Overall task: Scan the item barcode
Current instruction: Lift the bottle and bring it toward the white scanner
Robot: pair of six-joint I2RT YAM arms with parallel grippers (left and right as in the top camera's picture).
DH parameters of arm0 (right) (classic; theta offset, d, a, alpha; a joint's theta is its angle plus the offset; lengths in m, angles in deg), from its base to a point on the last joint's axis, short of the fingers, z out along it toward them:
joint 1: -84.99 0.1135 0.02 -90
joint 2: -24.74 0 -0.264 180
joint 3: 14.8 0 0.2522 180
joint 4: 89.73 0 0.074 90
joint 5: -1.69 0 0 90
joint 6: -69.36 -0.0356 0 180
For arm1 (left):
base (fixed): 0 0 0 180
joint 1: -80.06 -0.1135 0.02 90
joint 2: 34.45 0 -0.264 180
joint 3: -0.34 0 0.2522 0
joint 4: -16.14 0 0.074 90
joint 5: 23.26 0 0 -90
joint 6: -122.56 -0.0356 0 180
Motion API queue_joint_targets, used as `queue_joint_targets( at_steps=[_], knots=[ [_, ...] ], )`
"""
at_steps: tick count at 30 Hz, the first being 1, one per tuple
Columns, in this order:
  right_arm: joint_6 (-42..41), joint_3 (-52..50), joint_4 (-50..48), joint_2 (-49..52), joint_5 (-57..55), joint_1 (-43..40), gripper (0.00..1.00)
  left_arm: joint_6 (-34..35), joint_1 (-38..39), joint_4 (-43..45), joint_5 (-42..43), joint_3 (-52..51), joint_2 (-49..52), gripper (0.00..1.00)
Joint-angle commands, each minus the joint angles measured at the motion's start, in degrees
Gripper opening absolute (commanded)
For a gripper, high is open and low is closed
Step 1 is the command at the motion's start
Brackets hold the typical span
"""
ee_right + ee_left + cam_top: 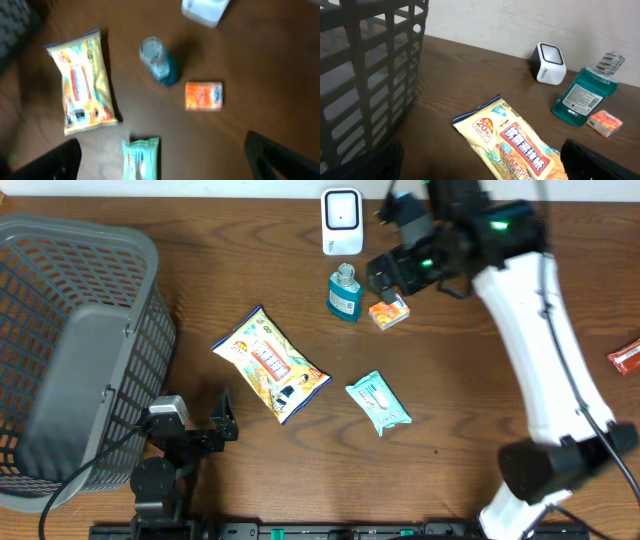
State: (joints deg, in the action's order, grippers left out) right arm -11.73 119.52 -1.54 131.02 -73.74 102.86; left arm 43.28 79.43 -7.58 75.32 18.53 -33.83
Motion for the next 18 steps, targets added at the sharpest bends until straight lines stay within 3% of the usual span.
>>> queue_joint_targets(
  at_steps=[1,4,12,18],
  knots=[
    [1.4,-7.3,-5.3,-3.2,5.2,-2.2,0.99,0.5,0.2,-1.6,-0.3,-0.8,0.0,1.0],
    [1.4,-17.6,-15.7,-5.1,9.8,-3.3,0.99,0.5,0.2,-1.6,-0.3,-0.8,0.0,1.0],
    [-4.9,-53.3,-63.9,-11.1,12.8,-2.3,0.99,0.5,0.2,-1.6,-0.3,-0.8,0.0,1.0],
    [-5.4,-59.3,-71.9,-11.0,12.7,-1.4,0.99,0.5,0.2,-1.6,-0.3,-0.8,0.0,1.0]
  ],
)
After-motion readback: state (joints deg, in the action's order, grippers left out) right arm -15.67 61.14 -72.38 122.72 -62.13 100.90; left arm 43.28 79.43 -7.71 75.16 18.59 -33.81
